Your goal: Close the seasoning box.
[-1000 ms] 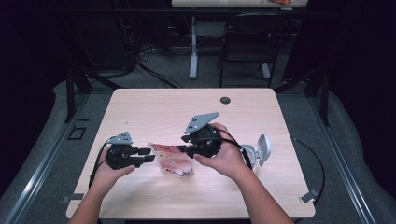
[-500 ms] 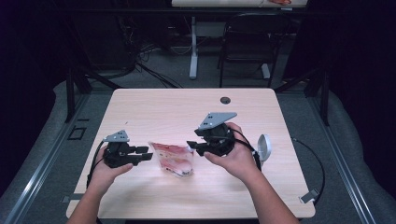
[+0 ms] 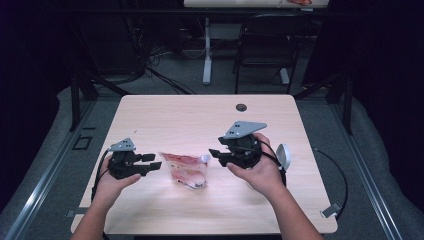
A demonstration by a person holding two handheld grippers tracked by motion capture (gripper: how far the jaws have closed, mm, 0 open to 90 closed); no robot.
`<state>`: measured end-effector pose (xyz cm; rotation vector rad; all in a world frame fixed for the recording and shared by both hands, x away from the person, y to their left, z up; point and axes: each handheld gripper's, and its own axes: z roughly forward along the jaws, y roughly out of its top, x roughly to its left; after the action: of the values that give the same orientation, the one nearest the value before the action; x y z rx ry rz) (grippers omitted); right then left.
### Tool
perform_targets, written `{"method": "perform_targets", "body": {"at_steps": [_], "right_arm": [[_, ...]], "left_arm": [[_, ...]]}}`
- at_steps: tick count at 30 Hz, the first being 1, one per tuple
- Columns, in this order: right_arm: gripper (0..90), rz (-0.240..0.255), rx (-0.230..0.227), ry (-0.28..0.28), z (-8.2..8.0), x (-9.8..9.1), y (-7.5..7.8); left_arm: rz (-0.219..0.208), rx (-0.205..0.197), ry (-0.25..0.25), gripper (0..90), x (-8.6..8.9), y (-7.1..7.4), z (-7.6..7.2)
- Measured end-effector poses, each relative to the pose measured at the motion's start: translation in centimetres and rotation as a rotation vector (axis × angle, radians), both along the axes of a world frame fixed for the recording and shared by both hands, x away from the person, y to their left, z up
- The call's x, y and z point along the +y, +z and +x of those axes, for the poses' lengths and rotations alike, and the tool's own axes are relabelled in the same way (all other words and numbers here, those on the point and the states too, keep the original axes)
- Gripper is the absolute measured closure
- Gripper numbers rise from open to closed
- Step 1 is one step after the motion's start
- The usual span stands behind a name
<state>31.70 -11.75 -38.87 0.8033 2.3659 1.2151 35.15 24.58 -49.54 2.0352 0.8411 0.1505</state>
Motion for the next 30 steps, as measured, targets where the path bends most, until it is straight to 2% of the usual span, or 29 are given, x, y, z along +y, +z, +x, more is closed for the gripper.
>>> {"method": "perform_targets", "body": {"at_steps": [2,9,21,30], "right_arm": [[53.4,-0.002,-0.003,-0.019,-0.1,-0.7,0.1],[55.1,0.04,-0.012,-0.074,-0.6,-3.4,0.5],[69.1,0.051,-0.025,-0.197,-1.1,-7.7,0.4],[77.5,0.041,-0.031,-0.253,-1.2,-9.3,0.0]], "left_arm": [[0.002,-0.001,0.003,51.7,0.0,0.0,0.0],[-0.001,-0.006,0.01,51.7,0.4,0.2,0.0],[-0.018,-0.006,0.027,51.7,0.9,0.4,0.0],[-0.022,-0.006,0.041,51.5,1.2,0.3,0.0]]}}
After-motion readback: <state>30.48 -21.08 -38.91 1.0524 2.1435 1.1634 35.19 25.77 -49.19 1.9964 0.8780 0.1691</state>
